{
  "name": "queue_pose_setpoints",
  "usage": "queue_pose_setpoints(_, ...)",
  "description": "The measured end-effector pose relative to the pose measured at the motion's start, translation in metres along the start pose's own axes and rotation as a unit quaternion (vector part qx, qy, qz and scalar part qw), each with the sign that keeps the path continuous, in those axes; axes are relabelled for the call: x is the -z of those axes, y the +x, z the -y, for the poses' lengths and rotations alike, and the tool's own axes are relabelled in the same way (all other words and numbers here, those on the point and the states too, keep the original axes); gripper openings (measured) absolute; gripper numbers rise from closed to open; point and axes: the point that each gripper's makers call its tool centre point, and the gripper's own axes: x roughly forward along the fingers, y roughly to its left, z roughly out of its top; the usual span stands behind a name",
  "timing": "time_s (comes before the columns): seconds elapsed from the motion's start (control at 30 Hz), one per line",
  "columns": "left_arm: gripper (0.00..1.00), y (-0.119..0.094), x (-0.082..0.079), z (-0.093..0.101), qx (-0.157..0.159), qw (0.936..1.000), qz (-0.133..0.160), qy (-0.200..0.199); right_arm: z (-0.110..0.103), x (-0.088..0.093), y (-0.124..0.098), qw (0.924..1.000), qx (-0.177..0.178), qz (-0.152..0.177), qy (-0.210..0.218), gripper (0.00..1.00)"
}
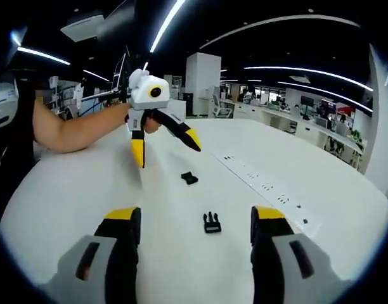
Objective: Snap the two parts of the plastic buckle together until the buckle closes and remains connected.
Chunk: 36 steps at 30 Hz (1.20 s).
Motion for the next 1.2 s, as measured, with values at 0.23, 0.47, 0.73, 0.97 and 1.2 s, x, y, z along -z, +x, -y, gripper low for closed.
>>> queue_pose_setpoints(0.23, 0.69, -0.001, -0.001, -0.007, -0.006, 1.0, -0.002, 0.001, 0.004, -0.002, 0.003, 0.9999, -0.01, -0.005, -0.009, 0.68)
queue_pose_setpoints(0.47, 0.68, 0.007, -0.003, -0.006, -0.001, 1.0, -0.005, 0.007, 0.008, -0.004, 0.005, 0.9999, -0.007, -0.004, -0.01, 0.68)
queue_pose_setpoints(0.73, 0.67, 0.012, 0.001, -0.006, 0.004, 0.9999, -0.007, 0.009, 0.01, -0.002, 0.006, 1.0, 0.0, -0.001, -0.007, 0.66)
queue_pose_setpoints(0.97, 0.66, 0.012, -0.001, -0.01, -0.005, 0.9999, -0.002, 0.009, 0.012, -0.004, 0.007, 1.0, 0.003, 0.003, -0.005, 0.65)
queue_pose_setpoints(1.2, 0.63, 0.018, 0.005, -0.015, -0.014, 0.9996, -0.008, 0.021, 0.019, -0.004, 0.01, 0.9998, 0.018, 0.011, 0.002, 0.63)
